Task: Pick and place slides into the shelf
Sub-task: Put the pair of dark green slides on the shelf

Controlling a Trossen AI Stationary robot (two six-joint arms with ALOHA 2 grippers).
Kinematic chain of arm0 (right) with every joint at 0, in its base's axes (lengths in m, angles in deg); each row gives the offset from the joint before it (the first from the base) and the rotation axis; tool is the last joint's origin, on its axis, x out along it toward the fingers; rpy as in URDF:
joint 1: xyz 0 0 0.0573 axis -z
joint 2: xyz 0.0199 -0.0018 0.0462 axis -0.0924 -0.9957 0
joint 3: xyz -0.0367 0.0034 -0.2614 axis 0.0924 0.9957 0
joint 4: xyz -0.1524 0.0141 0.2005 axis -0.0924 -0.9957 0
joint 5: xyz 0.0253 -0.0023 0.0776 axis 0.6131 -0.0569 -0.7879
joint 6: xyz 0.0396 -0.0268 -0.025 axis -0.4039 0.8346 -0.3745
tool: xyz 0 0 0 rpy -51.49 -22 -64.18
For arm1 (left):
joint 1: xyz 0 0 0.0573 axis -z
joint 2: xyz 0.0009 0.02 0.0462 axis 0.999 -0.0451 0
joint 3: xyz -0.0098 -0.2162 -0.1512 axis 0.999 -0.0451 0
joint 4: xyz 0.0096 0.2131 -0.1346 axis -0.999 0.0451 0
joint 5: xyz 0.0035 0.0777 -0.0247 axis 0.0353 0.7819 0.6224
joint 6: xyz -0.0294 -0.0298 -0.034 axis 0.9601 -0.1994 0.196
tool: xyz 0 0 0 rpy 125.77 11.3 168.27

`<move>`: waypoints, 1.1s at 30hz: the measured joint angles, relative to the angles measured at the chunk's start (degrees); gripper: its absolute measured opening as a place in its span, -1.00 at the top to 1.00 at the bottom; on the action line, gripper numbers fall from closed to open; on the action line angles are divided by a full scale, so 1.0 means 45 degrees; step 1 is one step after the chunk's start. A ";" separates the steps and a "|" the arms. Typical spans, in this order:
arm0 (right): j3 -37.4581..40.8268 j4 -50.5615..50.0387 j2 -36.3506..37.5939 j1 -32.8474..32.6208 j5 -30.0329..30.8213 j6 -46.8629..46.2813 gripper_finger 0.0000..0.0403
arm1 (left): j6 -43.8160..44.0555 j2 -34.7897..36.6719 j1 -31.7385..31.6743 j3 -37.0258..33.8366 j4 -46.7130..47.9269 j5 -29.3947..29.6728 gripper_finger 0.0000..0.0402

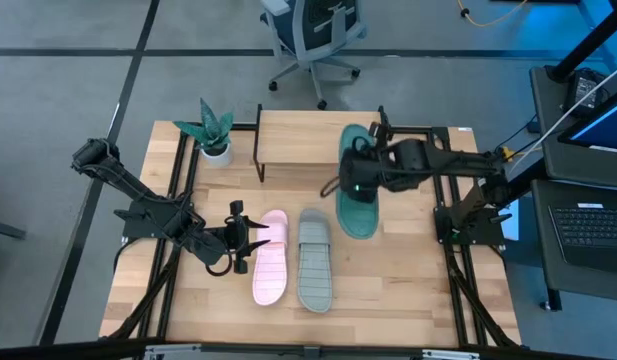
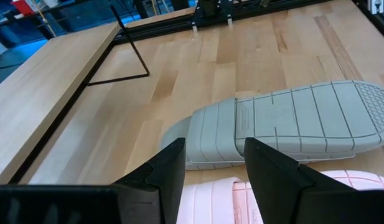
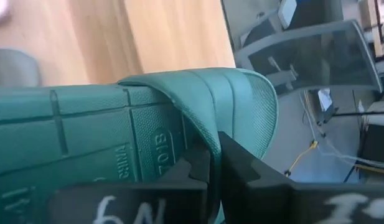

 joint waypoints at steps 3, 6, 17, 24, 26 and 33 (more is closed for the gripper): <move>0.0005 0.0005 0.0106 0.0724 -0.0267 0.0653 0.94 | -0.0005 -0.0001 0.0003 0.0000 0.0000 0.0000 0.22; 0.0004 0.0064 0.0172 0.1416 -0.0531 0.1225 0.94 | -0.0005 -0.0001 0.0004 0.0000 0.0005 0.0000 0.22; 0.0005 0.1543 0.0181 0.3317 -0.1316 0.3898 0.94 | -0.0010 -0.0001 0.0005 0.0000 0.0010 0.0000 0.22; 0.0005 0.1671 0.0181 0.4636 -0.2160 0.4637 0.94 | -0.0013 -0.0001 0.0005 0.0000 0.0107 0.0000 0.22; 0.0005 0.1671 0.0183 0.4902 -0.2221 0.4818 0.94 | -0.0010 -0.0001 0.0002 0.0000 0.0109 0.0000 0.22; 0.0005 0.2206 0.0191 0.5538 -0.3806 0.5539 0.94 | -0.0010 -0.0001 0.0004 0.0000 0.0207 0.0000 0.22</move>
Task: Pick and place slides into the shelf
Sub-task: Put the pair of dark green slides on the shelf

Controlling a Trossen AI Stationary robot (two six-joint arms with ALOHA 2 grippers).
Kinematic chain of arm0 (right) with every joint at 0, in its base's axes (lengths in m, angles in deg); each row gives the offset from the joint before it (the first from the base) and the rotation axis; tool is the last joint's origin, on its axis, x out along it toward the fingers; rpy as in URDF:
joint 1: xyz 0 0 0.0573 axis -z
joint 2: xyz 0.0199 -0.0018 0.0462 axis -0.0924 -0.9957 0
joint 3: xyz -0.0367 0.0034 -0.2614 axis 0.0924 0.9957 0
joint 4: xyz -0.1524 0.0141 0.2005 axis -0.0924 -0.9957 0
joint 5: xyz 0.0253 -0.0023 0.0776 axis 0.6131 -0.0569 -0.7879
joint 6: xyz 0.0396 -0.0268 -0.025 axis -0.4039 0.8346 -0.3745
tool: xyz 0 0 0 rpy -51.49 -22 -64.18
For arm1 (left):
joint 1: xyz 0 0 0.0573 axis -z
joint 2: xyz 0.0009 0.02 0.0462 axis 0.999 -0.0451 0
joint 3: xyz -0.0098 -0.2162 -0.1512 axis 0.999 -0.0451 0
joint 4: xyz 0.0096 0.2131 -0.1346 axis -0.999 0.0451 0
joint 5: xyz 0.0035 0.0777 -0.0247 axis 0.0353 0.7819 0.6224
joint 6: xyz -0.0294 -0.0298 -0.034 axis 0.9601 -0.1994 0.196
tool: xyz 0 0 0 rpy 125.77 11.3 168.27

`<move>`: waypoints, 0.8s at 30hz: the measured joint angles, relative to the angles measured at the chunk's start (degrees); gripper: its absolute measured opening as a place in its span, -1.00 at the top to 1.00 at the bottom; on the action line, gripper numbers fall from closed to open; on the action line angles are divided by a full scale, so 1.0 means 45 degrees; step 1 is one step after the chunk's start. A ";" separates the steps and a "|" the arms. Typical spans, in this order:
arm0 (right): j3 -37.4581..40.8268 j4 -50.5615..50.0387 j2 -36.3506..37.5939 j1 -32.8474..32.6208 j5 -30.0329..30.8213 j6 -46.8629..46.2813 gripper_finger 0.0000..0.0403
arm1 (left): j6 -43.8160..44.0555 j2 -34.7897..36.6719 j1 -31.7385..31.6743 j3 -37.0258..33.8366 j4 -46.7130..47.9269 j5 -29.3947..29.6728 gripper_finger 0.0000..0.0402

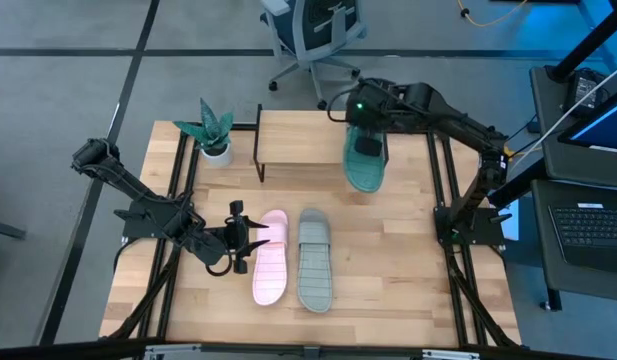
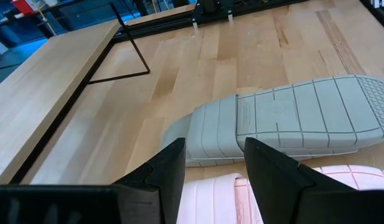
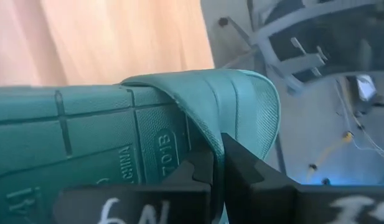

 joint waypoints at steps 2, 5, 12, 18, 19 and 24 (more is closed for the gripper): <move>0.0000 -0.0015 0.0000 0.0183 -0.0463 0.0112 0.94 | 0.0000 0.0000 0.0001 0.0000 0.0001 0.0000 0.22; 0.0000 -0.0163 0.0000 0.0499 -0.1266 0.0360 0.94 | 0.0000 0.0004 0.0001 0.0000 0.0001 0.0000 0.22; 0.0000 -0.0176 0.0000 0.0976 -0.1426 0.0635 0.94 | 0.0000 0.0000 -0.0004 0.0000 -0.0001 0.0002 0.22; 0.0070 -0.0106 0.0000 0.1127 -0.1464 0.0633 0.94 | 0.0000 0.0000 -0.0004 0.0000 -0.0003 0.0002 0.22; 0.0122 -0.0058 0.0000 0.1122 -0.1469 0.0630 0.94 | 0.0000 0.0000 0.0001 0.0000 -0.0003 0.0000 0.22; 0.0668 0.0128 0.0000 0.1107 -0.1541 0.0614 0.94 | 0.0000 0.0000 0.0000 0.0000 -0.0003 0.0001 0.22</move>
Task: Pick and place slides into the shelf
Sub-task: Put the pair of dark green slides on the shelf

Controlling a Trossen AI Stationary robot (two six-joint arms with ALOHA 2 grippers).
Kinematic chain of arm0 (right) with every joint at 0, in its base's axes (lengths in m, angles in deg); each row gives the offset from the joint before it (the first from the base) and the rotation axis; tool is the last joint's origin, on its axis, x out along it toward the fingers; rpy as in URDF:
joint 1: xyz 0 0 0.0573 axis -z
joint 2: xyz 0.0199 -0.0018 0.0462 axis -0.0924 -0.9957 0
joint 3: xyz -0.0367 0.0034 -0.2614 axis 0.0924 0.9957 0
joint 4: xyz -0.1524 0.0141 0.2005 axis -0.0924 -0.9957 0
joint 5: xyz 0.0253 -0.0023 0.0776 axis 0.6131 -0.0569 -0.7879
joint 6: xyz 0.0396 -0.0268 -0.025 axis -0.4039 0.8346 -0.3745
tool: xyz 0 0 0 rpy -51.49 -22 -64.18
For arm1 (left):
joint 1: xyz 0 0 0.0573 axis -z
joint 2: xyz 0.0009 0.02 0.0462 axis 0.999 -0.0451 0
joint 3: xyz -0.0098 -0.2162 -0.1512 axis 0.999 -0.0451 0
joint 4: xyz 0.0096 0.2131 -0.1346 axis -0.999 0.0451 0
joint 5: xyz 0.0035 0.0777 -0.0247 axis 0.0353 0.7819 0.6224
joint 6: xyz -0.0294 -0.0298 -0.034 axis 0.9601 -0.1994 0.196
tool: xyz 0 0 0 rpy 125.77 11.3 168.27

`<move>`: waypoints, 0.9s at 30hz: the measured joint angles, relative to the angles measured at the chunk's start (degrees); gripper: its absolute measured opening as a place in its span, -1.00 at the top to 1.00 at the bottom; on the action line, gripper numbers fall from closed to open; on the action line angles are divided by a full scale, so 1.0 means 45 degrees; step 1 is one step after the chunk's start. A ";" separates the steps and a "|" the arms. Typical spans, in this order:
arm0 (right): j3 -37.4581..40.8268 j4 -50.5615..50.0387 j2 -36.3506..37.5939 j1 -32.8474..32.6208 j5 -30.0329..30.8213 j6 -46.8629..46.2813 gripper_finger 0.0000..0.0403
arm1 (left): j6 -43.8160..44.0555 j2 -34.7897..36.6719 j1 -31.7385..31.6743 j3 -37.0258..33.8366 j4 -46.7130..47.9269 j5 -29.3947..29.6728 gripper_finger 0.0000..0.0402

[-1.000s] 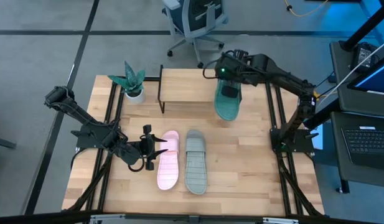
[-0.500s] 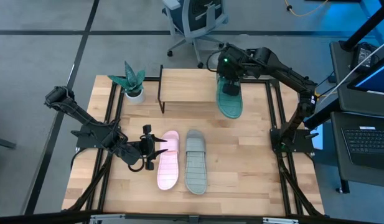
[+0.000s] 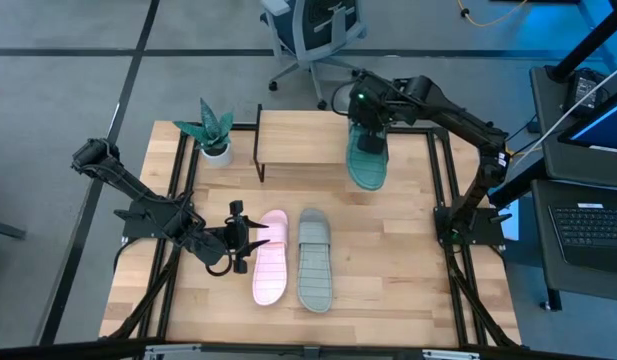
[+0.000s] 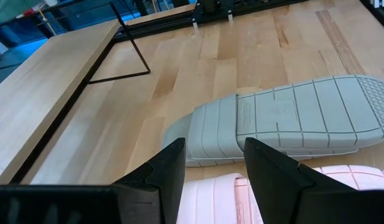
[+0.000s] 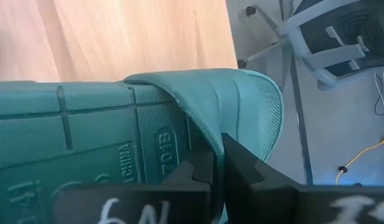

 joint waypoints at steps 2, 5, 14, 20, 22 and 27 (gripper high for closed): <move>0.0279 0.0245 0.0000 0.0005 0.0014 0.0005 0.94 | 0.0000 0.0003 0.0001 0.0000 0.0000 -0.0001 0.22; 0.0705 0.0567 0.0000 0.0005 0.0017 0.0048 0.94 | 0.0000 0.0000 0.0001 0.0000 0.0000 -0.0001 0.22; 0.1862 0.1289 0.0000 0.0151 0.0123 0.0073 0.94 | 0.0015 0.0000 0.0001 0.0000 0.0000 0.0001 0.22; 0.2548 0.1966 -0.0005 0.0405 0.0549 0.0325 0.94 | 0.0032 0.0000 -0.0004 0.0000 0.0000 -0.0001 0.22; 0.2751 0.2223 -0.0005 0.0490 0.0560 0.0441 0.94 | 0.0038 0.0000 -0.0004 0.0000 0.0000 -0.0001 0.22; 0.3225 0.2781 -0.0005 0.0708 0.0588 0.0743 0.94 | 0.0039 0.0000 -0.0004 0.0000 0.0015 -0.0001 0.22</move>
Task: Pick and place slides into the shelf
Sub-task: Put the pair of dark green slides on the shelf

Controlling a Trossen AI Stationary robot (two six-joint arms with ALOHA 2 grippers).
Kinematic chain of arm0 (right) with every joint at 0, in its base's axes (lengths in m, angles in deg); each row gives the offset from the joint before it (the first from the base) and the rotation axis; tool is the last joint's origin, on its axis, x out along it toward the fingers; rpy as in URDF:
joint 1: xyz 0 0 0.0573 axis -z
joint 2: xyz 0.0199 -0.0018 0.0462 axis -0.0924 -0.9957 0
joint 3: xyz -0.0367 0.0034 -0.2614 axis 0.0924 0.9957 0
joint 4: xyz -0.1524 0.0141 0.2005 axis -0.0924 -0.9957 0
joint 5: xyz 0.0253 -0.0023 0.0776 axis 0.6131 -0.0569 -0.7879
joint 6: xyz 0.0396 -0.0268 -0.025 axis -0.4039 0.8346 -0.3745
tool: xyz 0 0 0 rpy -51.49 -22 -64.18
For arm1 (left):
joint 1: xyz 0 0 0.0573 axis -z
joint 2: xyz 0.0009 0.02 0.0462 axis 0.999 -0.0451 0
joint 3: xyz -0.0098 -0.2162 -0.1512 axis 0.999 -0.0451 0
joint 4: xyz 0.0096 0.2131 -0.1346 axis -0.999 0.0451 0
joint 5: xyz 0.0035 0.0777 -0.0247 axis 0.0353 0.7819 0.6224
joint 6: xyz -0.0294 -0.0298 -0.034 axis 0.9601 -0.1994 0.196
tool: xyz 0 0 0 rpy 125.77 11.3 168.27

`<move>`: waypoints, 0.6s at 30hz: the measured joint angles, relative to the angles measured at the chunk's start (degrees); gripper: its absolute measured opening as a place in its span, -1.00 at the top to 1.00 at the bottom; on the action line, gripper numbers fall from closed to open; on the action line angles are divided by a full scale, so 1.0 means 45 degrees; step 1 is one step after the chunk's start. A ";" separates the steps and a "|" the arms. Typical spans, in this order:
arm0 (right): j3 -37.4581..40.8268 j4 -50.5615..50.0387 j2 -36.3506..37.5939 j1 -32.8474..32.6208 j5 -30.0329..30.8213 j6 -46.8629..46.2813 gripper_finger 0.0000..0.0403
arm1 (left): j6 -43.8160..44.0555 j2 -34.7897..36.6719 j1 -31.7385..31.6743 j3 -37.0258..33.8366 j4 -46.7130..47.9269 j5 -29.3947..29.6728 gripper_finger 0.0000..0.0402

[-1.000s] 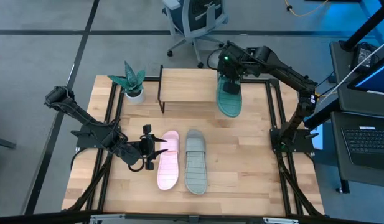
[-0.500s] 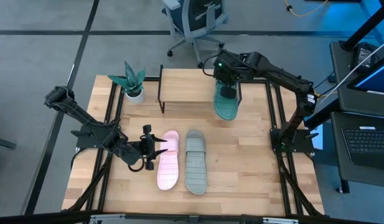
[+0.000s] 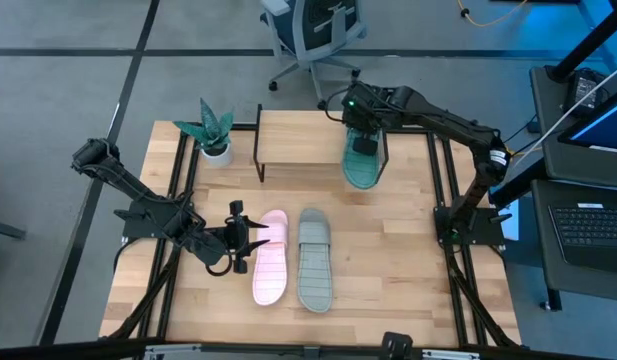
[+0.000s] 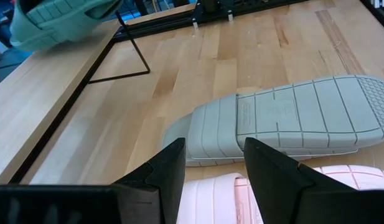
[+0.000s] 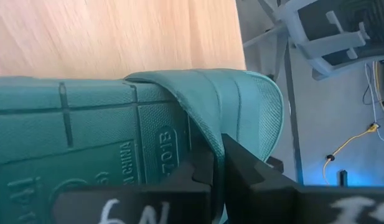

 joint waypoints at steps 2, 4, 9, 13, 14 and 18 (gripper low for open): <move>0.0184 0.0003 0.0000 0.0103 -0.0010 0.0017 0.94 | 0.0000 0.0000 0.0005 0.0000 0.0005 0.0000 0.22; 0.0296 -0.0008 0.0000 0.0203 -0.0034 0.0034 0.94 | -0.0012 0.0000 0.0002 0.0000 0.0017 0.0000 0.22; 0.0323 0.0085 0.0000 0.0371 -0.0018 0.0305 0.94 | -0.0015 0.0000 0.0000 0.0000 0.0019 0.0000 0.22; 0.0323 0.0106 0.0000 0.0366 -0.0007 0.0477 0.94 | -0.0024 0.0000 0.0005 0.0000 0.0019 0.0000 0.22; 0.0323 0.0106 0.0000 0.0366 -0.0014 0.0520 0.94 | -0.0024 0.0000 0.0005 0.0000 0.0019 0.0000 0.22; 0.0320 0.0097 0.0000 0.0366 -0.0097 0.0571 0.94 | -0.0028 0.0000 0.0005 0.0000 0.0019 0.0000 0.22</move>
